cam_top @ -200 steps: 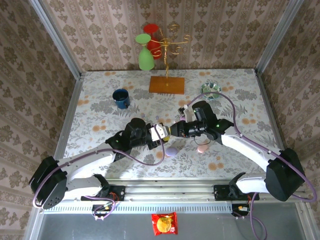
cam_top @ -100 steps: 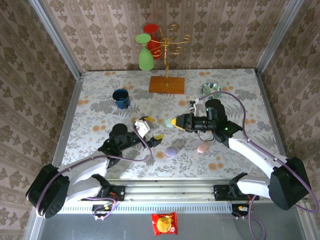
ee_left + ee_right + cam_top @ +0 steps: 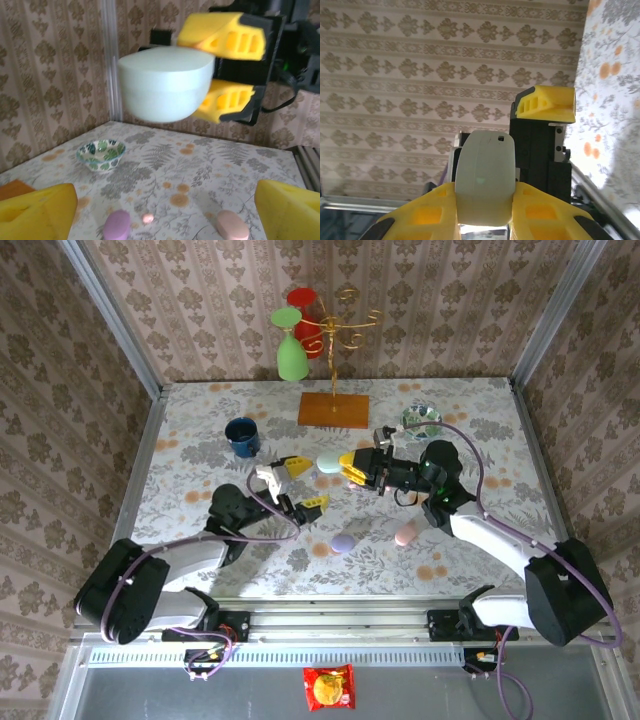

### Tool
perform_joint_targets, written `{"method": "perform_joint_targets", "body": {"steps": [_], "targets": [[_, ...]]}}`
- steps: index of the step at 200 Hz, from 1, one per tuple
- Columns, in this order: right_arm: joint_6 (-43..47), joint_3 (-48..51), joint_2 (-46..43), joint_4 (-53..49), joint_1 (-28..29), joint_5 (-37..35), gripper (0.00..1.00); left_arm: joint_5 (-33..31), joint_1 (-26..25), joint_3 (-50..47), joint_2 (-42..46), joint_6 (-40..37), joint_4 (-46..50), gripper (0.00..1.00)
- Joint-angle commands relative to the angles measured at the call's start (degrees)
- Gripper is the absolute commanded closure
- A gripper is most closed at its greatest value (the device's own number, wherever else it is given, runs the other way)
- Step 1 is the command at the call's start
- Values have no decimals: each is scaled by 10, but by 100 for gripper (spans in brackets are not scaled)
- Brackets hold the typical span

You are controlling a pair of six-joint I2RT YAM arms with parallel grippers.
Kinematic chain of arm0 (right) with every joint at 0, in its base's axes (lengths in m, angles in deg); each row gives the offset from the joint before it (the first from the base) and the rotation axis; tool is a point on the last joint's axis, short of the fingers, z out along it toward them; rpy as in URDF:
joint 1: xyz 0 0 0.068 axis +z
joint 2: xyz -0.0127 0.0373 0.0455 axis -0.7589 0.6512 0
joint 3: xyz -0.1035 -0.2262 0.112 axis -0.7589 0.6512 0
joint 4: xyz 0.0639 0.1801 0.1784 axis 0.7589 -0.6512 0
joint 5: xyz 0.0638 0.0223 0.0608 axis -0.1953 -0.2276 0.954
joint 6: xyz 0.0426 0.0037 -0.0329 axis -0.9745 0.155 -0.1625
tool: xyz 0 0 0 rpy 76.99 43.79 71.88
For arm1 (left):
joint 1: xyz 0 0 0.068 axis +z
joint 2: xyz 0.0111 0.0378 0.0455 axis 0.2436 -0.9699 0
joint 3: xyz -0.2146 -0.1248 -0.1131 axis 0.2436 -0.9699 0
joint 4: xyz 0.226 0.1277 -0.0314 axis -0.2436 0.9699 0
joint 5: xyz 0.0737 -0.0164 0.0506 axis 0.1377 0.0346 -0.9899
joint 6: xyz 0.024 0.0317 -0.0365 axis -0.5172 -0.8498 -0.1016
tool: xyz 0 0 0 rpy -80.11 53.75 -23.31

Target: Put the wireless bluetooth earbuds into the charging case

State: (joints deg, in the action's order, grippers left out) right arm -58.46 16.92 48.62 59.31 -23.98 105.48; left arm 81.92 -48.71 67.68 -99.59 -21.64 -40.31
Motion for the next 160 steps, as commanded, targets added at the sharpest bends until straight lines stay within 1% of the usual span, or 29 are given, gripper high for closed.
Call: {"method": "perform_joint_targets", "body": {"steps": [1, 40, 106, 138, 160], "targets": [[-88, -2, 4, 113, 12, 12, 95, 41, 4, 37, -6, 16, -47, 8], [-108, -13, 6, 128, 16, 23, 100, 59, 5, 60, -19, 28, -49, 11], [-105, -31, 13, 115, 16, 45, 100, 98, 4, 90, -8, 51, -49, 22], [-96, -33, 15, 107, 16, 49, 100, 105, 2, 94, -3, 57, -49, 28], [-84, -31, 17, 90, 16, 51, 100, 106, -1, 96, -2, 59, -50, 31]]}}
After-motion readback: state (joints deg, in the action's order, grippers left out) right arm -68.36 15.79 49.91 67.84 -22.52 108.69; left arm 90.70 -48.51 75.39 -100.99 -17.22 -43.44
